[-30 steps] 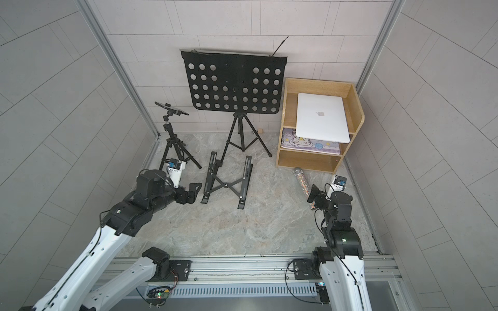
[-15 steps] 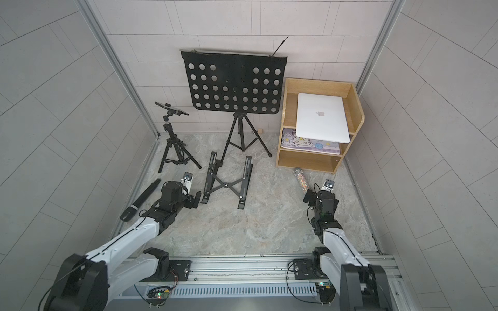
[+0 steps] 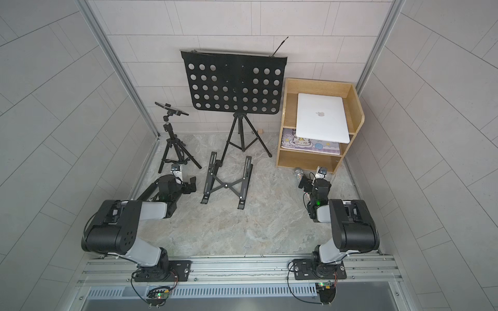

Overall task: Close the laptop lid and set it aside
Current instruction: Reset both arms

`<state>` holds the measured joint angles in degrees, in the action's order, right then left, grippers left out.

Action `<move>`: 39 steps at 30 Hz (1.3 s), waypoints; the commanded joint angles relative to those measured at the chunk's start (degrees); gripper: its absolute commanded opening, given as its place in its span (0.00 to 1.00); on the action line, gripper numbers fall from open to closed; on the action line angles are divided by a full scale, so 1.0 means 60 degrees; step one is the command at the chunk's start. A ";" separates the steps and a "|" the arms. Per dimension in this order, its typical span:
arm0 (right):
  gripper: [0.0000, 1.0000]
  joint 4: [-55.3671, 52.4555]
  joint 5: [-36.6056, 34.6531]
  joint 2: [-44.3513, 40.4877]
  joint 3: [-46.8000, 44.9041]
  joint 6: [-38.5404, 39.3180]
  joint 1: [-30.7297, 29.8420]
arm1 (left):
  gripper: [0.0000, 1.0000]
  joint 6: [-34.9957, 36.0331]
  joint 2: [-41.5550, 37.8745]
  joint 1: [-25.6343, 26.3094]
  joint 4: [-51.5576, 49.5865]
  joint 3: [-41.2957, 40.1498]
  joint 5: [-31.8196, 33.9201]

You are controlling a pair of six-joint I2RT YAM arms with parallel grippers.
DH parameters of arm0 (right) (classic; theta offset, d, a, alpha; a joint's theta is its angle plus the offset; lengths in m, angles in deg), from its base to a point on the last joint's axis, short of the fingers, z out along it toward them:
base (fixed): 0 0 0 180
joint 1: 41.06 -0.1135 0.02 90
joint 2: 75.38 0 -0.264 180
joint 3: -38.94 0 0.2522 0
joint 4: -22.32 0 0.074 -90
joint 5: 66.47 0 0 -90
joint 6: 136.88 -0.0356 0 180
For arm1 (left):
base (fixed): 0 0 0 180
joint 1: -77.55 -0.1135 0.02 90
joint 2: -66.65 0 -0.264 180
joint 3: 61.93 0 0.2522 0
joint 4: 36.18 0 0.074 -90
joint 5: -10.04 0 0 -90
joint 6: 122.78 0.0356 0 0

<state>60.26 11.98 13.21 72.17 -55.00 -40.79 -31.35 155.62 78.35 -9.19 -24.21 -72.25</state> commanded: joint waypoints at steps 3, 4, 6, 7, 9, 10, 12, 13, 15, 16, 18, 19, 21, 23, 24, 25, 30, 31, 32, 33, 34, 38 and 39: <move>1.00 0.0087 -0.0133 -0.0104 0.0199 0.0178 -0.0074 | 1.00 -0.0428 -0.0011 0.0013 0.0954 0.0071 -0.0474; 1.00 -0.0128 -0.0141 -0.0169 0.0253 0.0155 -0.0077 | 1.00 -0.0429 -0.0018 0.0012 0.0938 0.0064 -0.0489; 1.00 -0.0326 -0.0156 -0.0203 0.0317 0.0124 -0.0075 | 1.00 -0.0412 -0.0060 0.0006 0.0841 0.0088 -0.0507; 1.00 -0.0249 -0.0166 -0.0192 0.0305 0.0129 -0.0075 | 1.00 -0.0409 -0.0055 0.0013 0.0827 0.0092 -0.0508; 1.00 -0.0303 -0.0131 -0.0245 0.0302 0.0111 -0.0083 | 1.00 -0.0407 -0.0066 0.0024 0.0824 0.0093 -0.0506; 1.00 -0.0019 -0.0033 -0.0256 0.0167 0.0140 -0.0083 | 1.00 -0.0402 -0.0063 0.0015 0.0805 0.0100 -0.0507; 1.00 0.1258 0.0232 -0.0329 -0.0535 0.0258 -0.0079 | 1.00 -0.0400 -0.0063 0.0014 0.0855 0.0094 -0.0508; 1.00 0.2139 0.0335 -0.0311 -0.1008 0.0297 -0.0075 | 1.00 -0.0396 -0.0041 0.0021 0.0886 0.0084 -0.0508; 1.00 0.3778 0.0645 -0.0050 -0.1719 0.0422 -0.0075 | 1.00 -0.0395 -0.0022 0.0012 0.0968 0.0053 -0.0503; 1.00 0.4353 0.0784 0.0140 -0.1927 0.0494 -0.0075 | 1.00 -0.0399 -0.0008 0.0017 0.1035 0.0038 -0.0496; 1.00 0.4748 0.0784 0.0268 -0.2123 0.0550 -0.0089 | 1.00 -0.0399 0.0043 0.0014 0.1202 -0.0005 -0.0508; 1.00 0.4657 0.0735 0.0205 -0.2119 0.0530 -0.0089 | 1.00 -0.0400 0.0057 0.0014 0.1262 -0.0022 -0.0513; 1.00 0.4815 0.0723 0.0238 -0.2182 0.0527 -0.0112 | 1.00 -0.0398 0.0058 0.0017 0.1280 -0.0036 -0.0517; 1.00 0.4844 0.0709 0.0247 -0.2205 0.0532 -0.0119 | 1.00 -0.0399 0.0057 0.0008 0.1279 -0.0033 -0.0519; 1.00 0.4841 0.0709 0.0245 -0.2204 0.0531 -0.0106 | 1.00 -0.0400 0.0068 0.0020 0.1279 -0.0028 -0.0522; 1.00 0.4837 0.0709 0.0253 -0.2184 0.0533 -0.0117 | 1.00 -0.0400 0.0056 0.0014 0.1279 -0.0025 -0.0522; 1.00 0.4845 0.0707 0.0263 -0.2181 0.0530 -0.0117 | 1.00 -0.0400 0.0057 0.0015 0.1288 -0.0036 -0.0515; 1.00 0.4845 0.0698 0.0270 -0.2188 0.0527 -0.0115 | 1.00 -0.0400 0.0068 0.0014 0.1293 -0.0033 -0.0521; 1.00 0.4848 0.0695 0.0277 -0.2189 0.0532 -0.0109 | 1.00 -0.0400 0.0067 0.0014 0.1286 -0.0026 -0.0522; 1.00 0.4845 0.0693 0.0276 -0.2182 0.0535 -0.0118 | 1.00 -0.0398 0.0075 0.0014 0.1293 -0.0034 -0.0522; 1.00 0.4838 0.0695 0.0270 -0.2188 0.0533 -0.0109 | 1.00 -0.0400 0.0061 0.0014 0.1294 -0.0029 -0.0522; 1.00 0.4852 0.0695 0.0277 -0.2186 0.0531 -0.0107 | 1.00 -0.0399 0.0073 0.0016 0.1294 -0.0036 -0.0522; 1.00 0.4846 0.0693 0.0276 -0.2189 0.0531 -0.0117 | 1.00 -0.0400 0.0081 0.0014 0.1294 -0.0039 -0.0522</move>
<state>87.62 15.67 14.37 59.27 -52.20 -41.16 -33.42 155.62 78.33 -2.76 -24.19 -74.63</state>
